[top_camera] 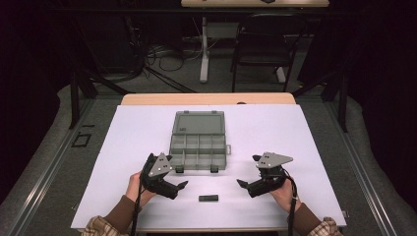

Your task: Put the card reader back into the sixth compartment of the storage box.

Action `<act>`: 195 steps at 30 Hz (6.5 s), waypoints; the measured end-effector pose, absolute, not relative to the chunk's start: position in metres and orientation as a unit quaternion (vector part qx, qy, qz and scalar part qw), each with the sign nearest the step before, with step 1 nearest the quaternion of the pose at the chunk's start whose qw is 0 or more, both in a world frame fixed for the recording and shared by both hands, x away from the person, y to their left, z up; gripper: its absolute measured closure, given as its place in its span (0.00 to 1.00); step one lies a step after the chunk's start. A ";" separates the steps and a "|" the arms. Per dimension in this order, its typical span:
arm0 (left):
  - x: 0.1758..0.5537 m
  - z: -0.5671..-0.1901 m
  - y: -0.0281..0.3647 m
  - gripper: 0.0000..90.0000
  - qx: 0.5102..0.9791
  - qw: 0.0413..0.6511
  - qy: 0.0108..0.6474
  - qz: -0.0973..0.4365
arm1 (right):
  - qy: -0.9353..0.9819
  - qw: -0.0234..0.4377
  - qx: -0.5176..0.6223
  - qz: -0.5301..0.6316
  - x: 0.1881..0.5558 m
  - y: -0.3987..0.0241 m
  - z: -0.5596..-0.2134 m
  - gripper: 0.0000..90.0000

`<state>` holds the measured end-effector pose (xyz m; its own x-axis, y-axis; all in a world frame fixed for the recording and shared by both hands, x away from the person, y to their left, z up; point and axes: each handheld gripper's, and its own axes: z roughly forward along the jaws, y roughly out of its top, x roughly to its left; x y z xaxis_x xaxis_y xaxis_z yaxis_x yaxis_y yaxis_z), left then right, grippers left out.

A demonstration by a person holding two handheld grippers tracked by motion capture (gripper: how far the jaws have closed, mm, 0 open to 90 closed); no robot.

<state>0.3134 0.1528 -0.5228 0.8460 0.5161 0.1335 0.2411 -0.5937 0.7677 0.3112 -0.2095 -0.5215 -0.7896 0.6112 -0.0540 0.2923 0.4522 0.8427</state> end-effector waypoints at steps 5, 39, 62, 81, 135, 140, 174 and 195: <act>0.312 -0.522 0.145 0.00 0.886 0.384 0.194 0.175 | 0.835 0.176 0.268 0.446 0.313 -0.208 -0.522 0.00; 0.306 -0.511 0.103 0.00 0.927 0.322 0.147 0.127 | 0.833 0.170 0.262 0.456 0.316 -0.206 -0.521 0.00; 0.308 -0.515 0.082 0.01 0.951 0.269 0.127 0.082 | 0.838 0.155 0.258 0.456 0.319 -0.206 -0.525 0.00; 0.298 -0.515 0.065 0.05 0.967 0.217 0.104 0.078 | 0.839 0.155 0.260 0.453 0.320 -0.204 -0.525 0.00; 0.314 -0.524 0.028 0.81 0.996 0.084 0.039 -0.001 | 0.844 0.126 0.276 0.442 0.325 -0.205 -0.535 0.00; 0.314 -0.524 0.023 0.81 0.997 0.071 0.030 -0.006 | 0.844 0.125 0.278 0.442 0.325 -0.204 -0.536 0.00; 0.307 -0.522 0.057 0.82 0.972 0.217 0.083 0.035 | 0.846 0.131 0.277 0.436 0.326 -0.204 -0.536 0.00; 0.309 -0.522 0.075 0.82 0.952 0.280 0.104 0.061 | 0.848 0.131 0.280 0.431 0.328 -0.206 -0.540 0.00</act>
<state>0.3086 0.0746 -0.5220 0.9709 0.2326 0.0572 0.1646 -0.8213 0.5463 0.3276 -0.2056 -0.5396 -0.8090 0.5875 0.0196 0.3616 0.4712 0.8045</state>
